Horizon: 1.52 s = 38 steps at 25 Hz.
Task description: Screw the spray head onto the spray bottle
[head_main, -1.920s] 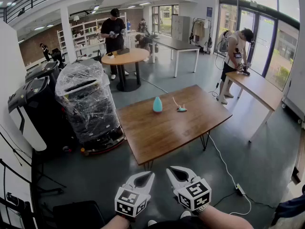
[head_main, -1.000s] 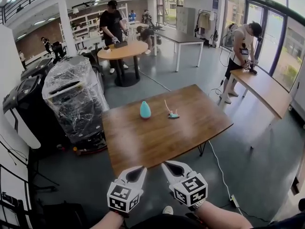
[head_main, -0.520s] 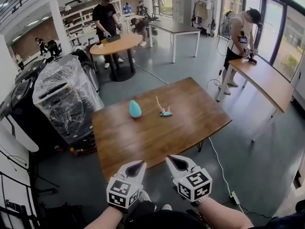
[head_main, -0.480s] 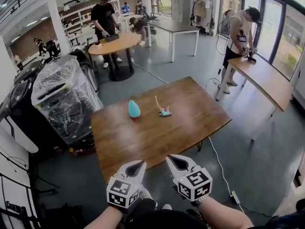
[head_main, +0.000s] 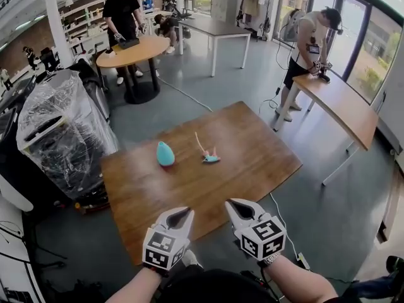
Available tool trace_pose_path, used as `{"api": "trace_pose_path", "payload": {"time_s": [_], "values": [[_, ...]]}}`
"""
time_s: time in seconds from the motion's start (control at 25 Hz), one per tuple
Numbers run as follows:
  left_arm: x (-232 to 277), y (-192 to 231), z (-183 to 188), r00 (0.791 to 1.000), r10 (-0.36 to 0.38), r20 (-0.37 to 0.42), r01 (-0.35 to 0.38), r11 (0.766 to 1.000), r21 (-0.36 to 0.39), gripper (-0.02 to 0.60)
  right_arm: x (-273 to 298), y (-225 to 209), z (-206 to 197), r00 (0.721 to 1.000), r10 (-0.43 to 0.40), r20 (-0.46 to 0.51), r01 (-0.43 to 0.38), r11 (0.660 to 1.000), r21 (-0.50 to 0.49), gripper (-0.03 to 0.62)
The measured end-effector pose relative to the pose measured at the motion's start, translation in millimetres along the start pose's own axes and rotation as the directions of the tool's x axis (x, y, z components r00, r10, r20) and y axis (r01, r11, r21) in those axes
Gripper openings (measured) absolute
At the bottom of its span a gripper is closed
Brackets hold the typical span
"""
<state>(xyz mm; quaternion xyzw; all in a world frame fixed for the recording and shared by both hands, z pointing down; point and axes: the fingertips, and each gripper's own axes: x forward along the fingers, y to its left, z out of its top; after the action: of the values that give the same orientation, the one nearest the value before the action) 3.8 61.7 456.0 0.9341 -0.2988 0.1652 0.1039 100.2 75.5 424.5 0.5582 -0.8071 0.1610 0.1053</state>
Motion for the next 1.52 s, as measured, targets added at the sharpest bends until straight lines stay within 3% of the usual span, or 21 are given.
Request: {"api": "trace_pose_path", "payload": {"time_s": [0.4,0.64,0.92,1.32,1.52], "values": [[51.2,61.2,9.7,0.998,-0.061,-0.031,0.06,0.998,-0.016,0.066,54.9,-36.7,11.2,0.992,-0.083,-0.094,0.081,0.996,-0.03,-0.008],[88.8,73.1,0.2,0.994,-0.068,-0.088,0.067,0.998,-0.022,0.08,81.0,-59.3,9.4,0.987,-0.07,-0.147,0.059,0.996,-0.073,-0.008],[156.6,86.1,-19.5,0.98,-0.03,-0.195,0.038,0.999,0.036,0.089,113.0,-102.3,1.9,0.981,-0.006,-0.195,-0.009,0.997,-0.079,-0.008],[254.4,117.8,-57.1,0.931,0.056,-0.361,0.003,0.987,0.161,0.088,142.1,-169.3,-9.8,0.957,0.094,-0.274,-0.116,0.991,-0.064,-0.008],[284.8,130.8,-79.2,0.898,0.057,-0.437,0.036,0.979,0.202,0.089,154.5,-191.6,-13.9,0.946,0.121,-0.299,-0.143,0.988,-0.054,-0.008]]}}
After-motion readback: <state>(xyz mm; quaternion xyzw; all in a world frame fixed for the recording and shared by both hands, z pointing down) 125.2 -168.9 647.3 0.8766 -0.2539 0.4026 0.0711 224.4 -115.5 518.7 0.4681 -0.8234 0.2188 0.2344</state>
